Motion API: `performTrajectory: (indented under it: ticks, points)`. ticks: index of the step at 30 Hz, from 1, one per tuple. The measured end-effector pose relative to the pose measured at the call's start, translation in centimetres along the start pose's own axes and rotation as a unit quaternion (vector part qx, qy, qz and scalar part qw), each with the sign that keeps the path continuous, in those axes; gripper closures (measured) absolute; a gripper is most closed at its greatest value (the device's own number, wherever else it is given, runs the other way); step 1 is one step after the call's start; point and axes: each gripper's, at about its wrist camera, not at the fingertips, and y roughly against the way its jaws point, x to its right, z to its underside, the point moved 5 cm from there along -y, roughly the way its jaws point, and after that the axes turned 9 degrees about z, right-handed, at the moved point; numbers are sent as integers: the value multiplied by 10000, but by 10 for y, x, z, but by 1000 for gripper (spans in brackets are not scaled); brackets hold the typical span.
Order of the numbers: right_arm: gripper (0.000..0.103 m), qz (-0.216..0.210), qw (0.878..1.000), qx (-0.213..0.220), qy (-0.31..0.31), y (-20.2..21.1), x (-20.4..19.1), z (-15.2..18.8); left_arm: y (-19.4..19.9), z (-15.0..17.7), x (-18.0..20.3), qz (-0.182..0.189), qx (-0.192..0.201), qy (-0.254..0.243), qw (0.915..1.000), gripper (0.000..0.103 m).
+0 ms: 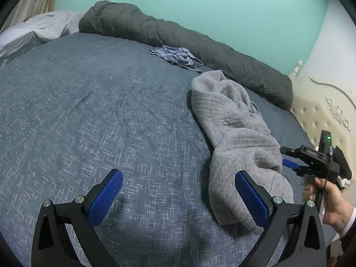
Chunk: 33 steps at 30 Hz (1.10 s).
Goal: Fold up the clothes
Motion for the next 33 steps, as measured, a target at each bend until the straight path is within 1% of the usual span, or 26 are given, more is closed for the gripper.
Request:
performTrajectory:
  ticks: [1,2,4,5,6,7,8,11,14,17,20,23,27,29,31,33]
  points:
    - [40,-52,10000,-35,-17,-4,-2,2,0,0,0,-3,-6,-1,10000,0]
    - [45,-144,9999,-42,31,-6,-6,3,0,0,-1,-11,-8,0,10000,0]
    - [70,-271,9994,-24,216,-7,-15,6,0,0,-2,-12,-8,15,10000,0]
    - [74,-304,9989,1,354,-7,-21,7,0,0,-3,-8,-6,28,10000,0]
    - [88,-320,9982,39,513,-6,-28,8,0,0,-4,-4,-5,41,10000,0]
    - [97,-336,9971,77,673,-4,-34,9,0,0,-5,0,-3,54,10000,0]
    - [97,-308,9959,186,825,0,-43,9,0,0,-5,4,-1,67,10000,0]
    - [99,-672,9897,419,1190,16,-75,10,1,0,-7,0,1,91,10000,0]
    - [100,-1201,9794,504,1545,31,-115,16,2,-1,-8,-29,10,97,9999,0]
    - [100,-1652,9680,418,1840,38,-149,27,8,-4,-12,-64,86,143,9998,0]
    - [100,-1937,9577,286,2108,37,-181,43,16,-8,-18,-104,190,222,9995,0]
    - [100,-2207,9493,179,2234,34,-206,56,26,-11,-31,-176,295,332,9989,0]
    - [100,-2363,9377,-20,2548,26,-241,78,39,-14,-54,-310,425,526,9972,0]
    - [100,-2356,9325,-228,2729,18,-255,93,45,-15,-66,-359,482,664,9960,0]
    - [99,-2182,9313,-361,2893,10,-260,104,50,-15,-73,-392,518,749,9951,0]
    - [94,-1926,9338,-488,2975,4,-257,110,51,-16,-76,-407,527,778,9947,0]
